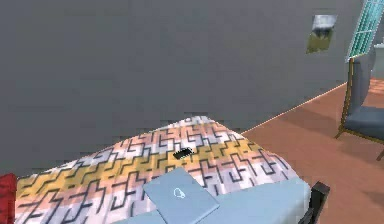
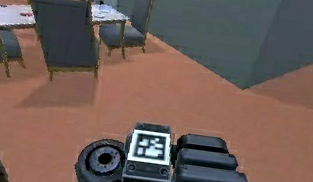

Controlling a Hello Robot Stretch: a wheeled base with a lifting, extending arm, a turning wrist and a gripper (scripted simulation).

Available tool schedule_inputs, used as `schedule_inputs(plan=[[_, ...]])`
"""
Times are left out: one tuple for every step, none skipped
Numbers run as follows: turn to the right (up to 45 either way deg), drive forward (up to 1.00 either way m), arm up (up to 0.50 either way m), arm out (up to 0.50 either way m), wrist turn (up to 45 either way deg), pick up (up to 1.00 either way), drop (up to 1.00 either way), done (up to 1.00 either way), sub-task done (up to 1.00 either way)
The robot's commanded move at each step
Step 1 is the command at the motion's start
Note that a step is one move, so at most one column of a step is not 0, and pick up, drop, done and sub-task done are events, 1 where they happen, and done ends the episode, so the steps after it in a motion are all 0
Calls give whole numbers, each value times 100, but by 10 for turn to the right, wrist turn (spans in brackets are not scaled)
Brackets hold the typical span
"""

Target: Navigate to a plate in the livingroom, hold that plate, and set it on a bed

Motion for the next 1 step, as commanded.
schedule_inputs(plan=[[240, 0, 0, 0, 0, 0, 0, 0, 0]])
